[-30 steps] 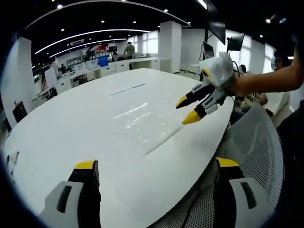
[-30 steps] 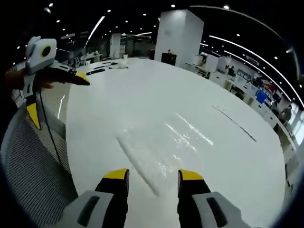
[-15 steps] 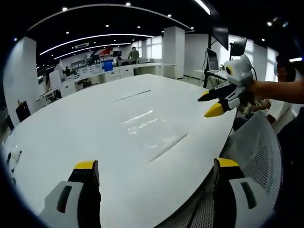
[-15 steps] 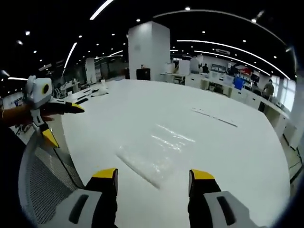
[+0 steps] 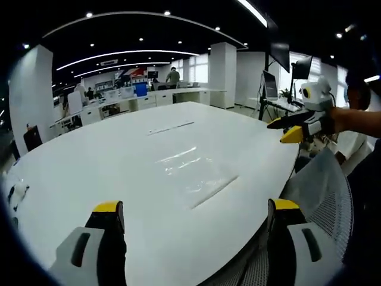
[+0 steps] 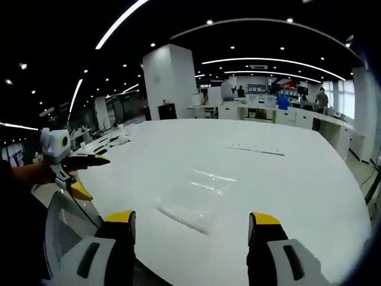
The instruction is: Open the resealable bag by pulling the two sides of the seal apart until the entire bag opening is separated and visibly accessible.
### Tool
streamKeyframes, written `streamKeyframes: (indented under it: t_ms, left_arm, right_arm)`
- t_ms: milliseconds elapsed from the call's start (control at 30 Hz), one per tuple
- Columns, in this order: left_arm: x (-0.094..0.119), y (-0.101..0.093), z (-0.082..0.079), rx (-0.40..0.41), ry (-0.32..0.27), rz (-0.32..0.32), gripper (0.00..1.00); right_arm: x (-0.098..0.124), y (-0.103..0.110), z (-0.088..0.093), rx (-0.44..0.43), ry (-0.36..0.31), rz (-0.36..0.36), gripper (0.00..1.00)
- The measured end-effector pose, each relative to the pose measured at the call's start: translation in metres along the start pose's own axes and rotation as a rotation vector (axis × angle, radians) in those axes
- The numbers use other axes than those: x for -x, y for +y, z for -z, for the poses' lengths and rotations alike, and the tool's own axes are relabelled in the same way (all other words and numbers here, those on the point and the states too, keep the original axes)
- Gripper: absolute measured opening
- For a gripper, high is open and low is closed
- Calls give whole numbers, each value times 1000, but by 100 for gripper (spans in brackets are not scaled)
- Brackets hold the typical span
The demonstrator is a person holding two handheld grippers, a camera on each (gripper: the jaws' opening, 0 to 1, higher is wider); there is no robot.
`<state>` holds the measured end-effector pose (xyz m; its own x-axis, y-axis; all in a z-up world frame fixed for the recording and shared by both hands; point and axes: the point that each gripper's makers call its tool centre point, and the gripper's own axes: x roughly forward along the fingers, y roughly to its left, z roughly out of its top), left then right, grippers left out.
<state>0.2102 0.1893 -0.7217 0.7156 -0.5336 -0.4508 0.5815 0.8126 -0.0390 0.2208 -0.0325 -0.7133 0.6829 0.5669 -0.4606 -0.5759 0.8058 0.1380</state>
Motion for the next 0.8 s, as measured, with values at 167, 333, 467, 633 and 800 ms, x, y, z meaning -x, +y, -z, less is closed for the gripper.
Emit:
streamKeyframes:
  t_ms: [167, 333, 467, 633, 800]
  left_arm:
    - [0, -1, 1, -1, 4, 3, 99]
    - [0, -1, 1, 0, 10, 5, 99]
    - [0, -2, 1, 4, 10, 10, 99]
    - [0, -2, -1, 23, -3, 9, 99]
    - [1, 3, -3, 26, -12, -14, 99]
  right_arm:
    - [0, -2, 7, -7, 14, 15, 76]
    - [0, -1, 6, -1, 7, 17, 75]
    - [0, -1, 6, -5, 7, 17, 75]
    - [-2, 2, 6, 1, 5, 8, 74]
    - [-2, 2, 6, -6, 2, 10, 77]
